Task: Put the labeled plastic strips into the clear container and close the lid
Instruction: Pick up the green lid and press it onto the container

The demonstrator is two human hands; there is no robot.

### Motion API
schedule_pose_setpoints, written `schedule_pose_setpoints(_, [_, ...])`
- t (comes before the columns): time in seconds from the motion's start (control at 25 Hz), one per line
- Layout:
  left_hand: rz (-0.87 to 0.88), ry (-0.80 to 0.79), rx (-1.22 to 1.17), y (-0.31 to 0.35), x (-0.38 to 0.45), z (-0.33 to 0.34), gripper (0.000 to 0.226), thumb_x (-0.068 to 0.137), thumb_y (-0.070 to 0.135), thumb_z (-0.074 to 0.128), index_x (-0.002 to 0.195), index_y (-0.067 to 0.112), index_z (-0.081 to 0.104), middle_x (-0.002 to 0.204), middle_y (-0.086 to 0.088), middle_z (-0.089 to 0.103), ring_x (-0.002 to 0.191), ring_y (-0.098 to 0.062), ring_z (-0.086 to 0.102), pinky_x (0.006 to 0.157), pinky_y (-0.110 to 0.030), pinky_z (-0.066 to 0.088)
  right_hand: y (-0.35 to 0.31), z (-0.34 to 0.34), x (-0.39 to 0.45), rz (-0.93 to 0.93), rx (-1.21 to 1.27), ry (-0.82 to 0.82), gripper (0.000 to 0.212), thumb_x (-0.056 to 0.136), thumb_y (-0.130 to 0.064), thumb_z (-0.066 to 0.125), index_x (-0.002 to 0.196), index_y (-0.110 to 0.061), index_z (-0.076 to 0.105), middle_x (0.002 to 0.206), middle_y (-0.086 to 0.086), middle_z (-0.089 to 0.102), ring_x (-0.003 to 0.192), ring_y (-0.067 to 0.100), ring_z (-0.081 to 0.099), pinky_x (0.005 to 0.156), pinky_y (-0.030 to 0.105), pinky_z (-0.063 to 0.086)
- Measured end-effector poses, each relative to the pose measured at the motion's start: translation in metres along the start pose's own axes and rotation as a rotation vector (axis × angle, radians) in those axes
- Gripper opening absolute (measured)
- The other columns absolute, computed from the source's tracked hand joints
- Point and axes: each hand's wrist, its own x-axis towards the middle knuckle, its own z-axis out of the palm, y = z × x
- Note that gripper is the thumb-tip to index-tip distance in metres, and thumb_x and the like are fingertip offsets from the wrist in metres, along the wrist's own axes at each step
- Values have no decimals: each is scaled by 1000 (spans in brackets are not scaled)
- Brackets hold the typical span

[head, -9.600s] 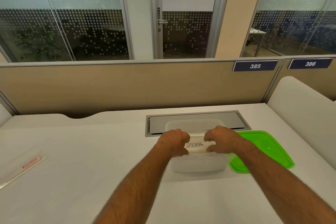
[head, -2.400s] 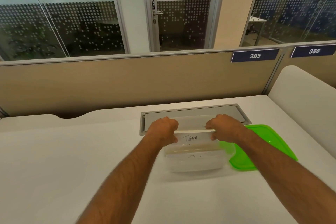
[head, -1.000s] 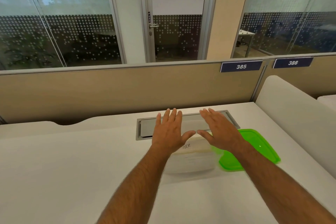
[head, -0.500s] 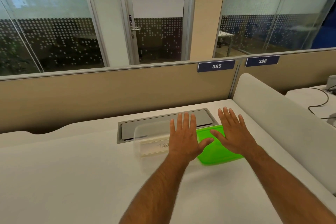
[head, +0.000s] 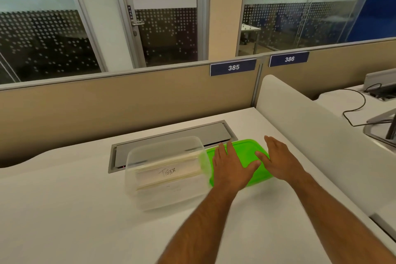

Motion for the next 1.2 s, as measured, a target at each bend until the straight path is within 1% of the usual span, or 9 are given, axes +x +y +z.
schedule_pose_setpoints(0.16, [-276,-48,-154,-3,8,12,112,76,74,58,154,12,7,162,-18,0,149,-31,-1,119,-42,7,11,15,11,117,55,-30,62,95,-35,57,144,-4,37,142,22,48,128,40,45,105,45,38])
schedule_pose_setpoints(0.28, [-376,-66,-189,-11,10,19,115,75,73,60,154,13,4,162,-20,-7,149,-32,-1,119,-43,11,15,25,17,191,79,-6,48,92,-27,61,132,-4,50,127,21,62,117,38,56,95,41,45])
schedule_pose_setpoints(0.4, [-412,-92,-190,-13,10,26,115,75,74,58,154,14,1,161,-22,-9,149,-34,-4,119,-44,6,17,29,22,269,34,17,36,87,-17,62,120,-4,58,115,20,67,109,38,60,87,39,48])
schedule_pose_setpoints(0.56, [-419,-90,-201,-16,7,33,112,75,72,60,154,15,4,160,-23,-9,148,-35,-5,118,-44,4,22,32,23,351,-5,1,32,78,-4,61,109,-2,64,110,20,66,104,38,61,83,37,49])
schedule_pose_setpoints(0.64, [-402,-69,-211,-18,6,35,109,76,69,62,154,15,8,160,-23,-7,148,-35,-4,118,-43,5,25,31,20,383,-37,-43,22,75,-2,60,96,-2,66,103,19,68,97,37,63,74,32,48])
schedule_pose_setpoints(0.72, [-385,-43,-229,-20,4,38,106,76,67,64,153,15,12,160,-23,-5,148,-35,-2,119,-41,6,27,30,16,418,-37,-61,18,74,-2,60,91,-2,67,97,19,69,92,37,64,69,30,45])
schedule_pose_setpoints(0.8, [-381,-21,-251,-19,3,39,103,76,64,66,151,15,17,160,-22,-3,148,-34,0,119,-41,7,29,28,13,442,-7,-44,20,73,-3,62,92,-2,69,96,19,70,92,37,65,69,31,47])
schedule_pose_setpoints(1.0, [-416,1,-327,-17,1,35,98,75,61,69,148,14,25,157,-21,12,146,-34,9,118,-40,11,30,21,5,470,50,49,27,75,-4,63,101,-4,70,105,19,69,101,40,62,81,38,50])
schedule_pose_setpoints(1.2, [-466,-23,-429,-12,-4,25,93,75,60,70,143,11,32,146,-18,33,138,-36,26,114,-40,24,21,-2,0,491,237,246,34,73,1,61,106,-7,68,102,24,70,97,43,63,84,41,50])
